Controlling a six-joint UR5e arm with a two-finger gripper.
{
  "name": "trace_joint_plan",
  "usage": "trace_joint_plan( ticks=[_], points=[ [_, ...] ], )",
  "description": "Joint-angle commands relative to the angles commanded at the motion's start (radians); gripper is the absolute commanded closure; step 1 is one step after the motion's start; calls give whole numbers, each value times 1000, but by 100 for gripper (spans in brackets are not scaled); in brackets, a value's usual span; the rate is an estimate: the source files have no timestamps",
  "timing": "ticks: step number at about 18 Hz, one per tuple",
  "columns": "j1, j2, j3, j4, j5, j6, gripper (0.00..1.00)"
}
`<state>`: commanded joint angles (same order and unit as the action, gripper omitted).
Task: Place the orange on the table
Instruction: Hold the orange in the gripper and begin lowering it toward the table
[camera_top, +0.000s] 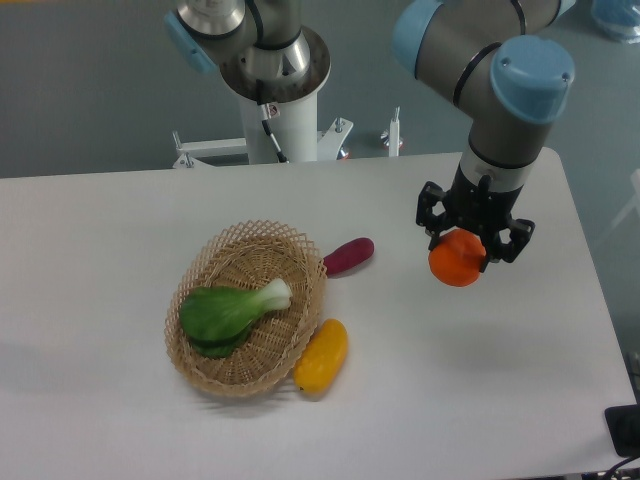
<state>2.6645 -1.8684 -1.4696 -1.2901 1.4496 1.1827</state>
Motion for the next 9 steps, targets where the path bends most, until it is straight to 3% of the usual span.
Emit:
trace_joint_plan(
  ticks=[6,9],
  points=[
    [2,-2,-23,21,6,0,40],
    [2,-32,-28,90,8,-5,40]
  ],
)
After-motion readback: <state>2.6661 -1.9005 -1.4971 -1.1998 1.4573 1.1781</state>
